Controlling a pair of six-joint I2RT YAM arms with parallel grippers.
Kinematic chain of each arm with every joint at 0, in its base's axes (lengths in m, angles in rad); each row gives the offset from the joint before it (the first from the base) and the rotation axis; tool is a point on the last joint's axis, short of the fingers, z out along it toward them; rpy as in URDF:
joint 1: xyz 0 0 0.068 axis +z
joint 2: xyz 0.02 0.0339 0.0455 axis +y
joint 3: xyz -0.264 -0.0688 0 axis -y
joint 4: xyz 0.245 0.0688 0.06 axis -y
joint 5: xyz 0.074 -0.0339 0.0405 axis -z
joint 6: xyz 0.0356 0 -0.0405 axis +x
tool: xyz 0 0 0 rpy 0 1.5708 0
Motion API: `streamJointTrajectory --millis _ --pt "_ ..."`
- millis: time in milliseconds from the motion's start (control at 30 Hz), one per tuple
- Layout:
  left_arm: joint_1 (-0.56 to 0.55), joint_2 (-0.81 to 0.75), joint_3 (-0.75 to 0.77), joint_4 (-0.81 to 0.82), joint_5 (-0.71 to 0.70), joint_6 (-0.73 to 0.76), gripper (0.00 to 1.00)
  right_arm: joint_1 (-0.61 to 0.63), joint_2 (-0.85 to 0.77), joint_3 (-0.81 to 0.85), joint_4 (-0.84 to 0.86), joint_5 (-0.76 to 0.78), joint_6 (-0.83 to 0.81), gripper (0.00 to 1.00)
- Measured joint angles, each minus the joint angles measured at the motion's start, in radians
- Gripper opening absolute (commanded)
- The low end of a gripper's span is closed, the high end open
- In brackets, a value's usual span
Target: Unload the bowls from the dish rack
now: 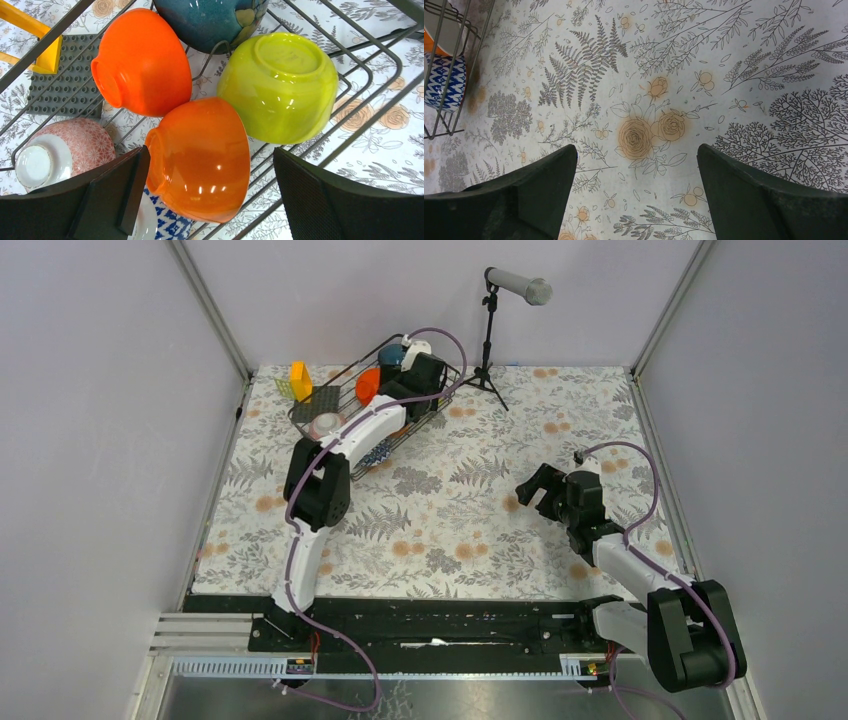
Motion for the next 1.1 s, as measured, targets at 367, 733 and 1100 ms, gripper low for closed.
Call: streamJointTrajectory --millis 367,733,1100 --pt "0.006 0.037 0.036 -0.046 -0.053 -0.005 0.99 0.000 0.014 0.000 0.010 -0.001 0.001 0.96" --pt "0.005 0.041 0.042 -0.086 -0.070 -0.027 0.99 0.000 0.014 0.000 0.010 -0.007 0.002 0.96" --pt "0.006 0.045 0.053 -0.109 -0.045 -0.038 0.94 0.000 -0.001 0.000 0.010 -0.007 0.002 0.96"
